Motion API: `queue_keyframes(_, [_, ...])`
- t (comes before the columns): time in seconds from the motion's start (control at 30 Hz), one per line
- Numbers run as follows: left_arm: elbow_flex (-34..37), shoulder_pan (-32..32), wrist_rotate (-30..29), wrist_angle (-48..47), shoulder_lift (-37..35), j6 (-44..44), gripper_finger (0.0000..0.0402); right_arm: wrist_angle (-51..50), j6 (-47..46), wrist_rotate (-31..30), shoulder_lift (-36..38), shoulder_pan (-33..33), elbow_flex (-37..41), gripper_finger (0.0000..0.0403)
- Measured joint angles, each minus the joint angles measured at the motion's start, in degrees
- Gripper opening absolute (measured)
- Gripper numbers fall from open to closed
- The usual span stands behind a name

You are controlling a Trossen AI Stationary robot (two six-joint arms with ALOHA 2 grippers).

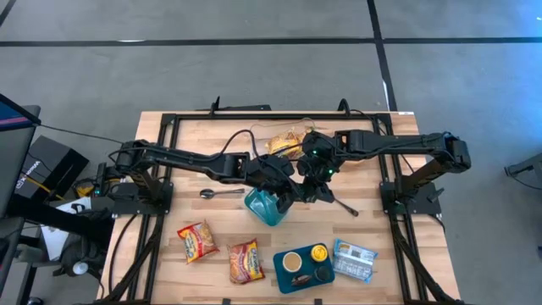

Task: Pick & Place Food Item
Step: Put the black seasoning can into the blue bin

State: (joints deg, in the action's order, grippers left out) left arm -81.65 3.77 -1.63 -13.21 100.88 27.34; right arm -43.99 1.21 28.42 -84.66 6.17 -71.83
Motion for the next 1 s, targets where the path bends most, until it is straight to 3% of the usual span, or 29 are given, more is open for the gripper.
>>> queue_keyframes(0.3, [0.0,-1.4,4.3,-0.6,-0.7,0.1,0.0209,-3.7,0.5,0.0,0.7,1.1,0.0,0.0114])
queue_keyframes(0.57, [0.0,-1.6,4.3,-4.4,-3.3,0.6,0.0212,-7.4,2.1,-0.4,4.9,4.6,0.0,0.0107])
queue_keyframes(0.8, [0.1,-1.6,-4.4,-8.9,-6.9,-0.1,0.0196,-7.8,2.3,-1.3,10.3,7.3,0.0,0.0109])
queue_keyframes(1.0, [4.5,-1.1,-10.5,-4.4,-10.8,-0.1,0.0181,-6.8,1.9,-1.9,14.6,10.3,0.2,0.0109])
